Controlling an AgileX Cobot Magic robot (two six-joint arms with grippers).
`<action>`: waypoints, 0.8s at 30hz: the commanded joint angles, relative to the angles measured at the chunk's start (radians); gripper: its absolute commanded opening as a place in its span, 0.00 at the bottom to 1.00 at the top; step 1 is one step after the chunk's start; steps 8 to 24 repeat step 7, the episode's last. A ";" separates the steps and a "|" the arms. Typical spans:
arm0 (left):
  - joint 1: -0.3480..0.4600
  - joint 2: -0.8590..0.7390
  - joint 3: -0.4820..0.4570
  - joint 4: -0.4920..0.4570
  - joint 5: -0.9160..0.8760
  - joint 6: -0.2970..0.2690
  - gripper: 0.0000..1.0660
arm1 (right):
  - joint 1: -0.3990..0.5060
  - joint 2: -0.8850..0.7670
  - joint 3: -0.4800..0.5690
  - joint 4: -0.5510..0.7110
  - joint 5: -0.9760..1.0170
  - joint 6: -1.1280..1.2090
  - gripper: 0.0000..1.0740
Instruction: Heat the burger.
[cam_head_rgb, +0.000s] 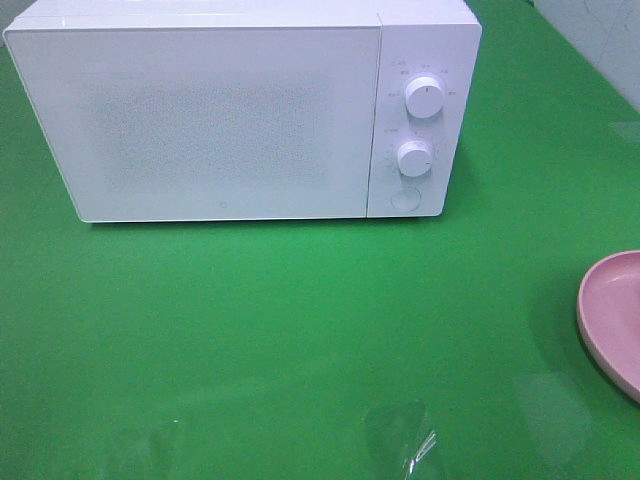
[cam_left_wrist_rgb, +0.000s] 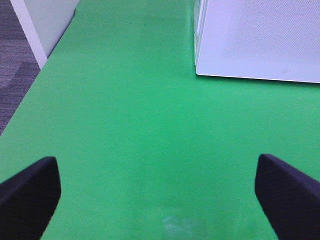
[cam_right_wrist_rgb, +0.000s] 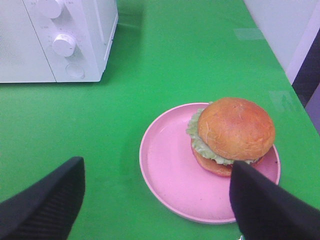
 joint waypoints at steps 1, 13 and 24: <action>0.003 -0.016 -0.001 -0.004 -0.015 -0.008 0.92 | -0.006 -0.022 0.000 0.001 -0.007 -0.004 0.70; 0.003 -0.016 -0.001 -0.004 -0.015 -0.008 0.92 | -0.006 -0.022 0.000 0.001 -0.007 -0.004 0.70; 0.003 -0.016 -0.001 -0.004 -0.015 -0.008 0.92 | -0.006 -0.022 0.000 0.001 -0.007 -0.004 0.70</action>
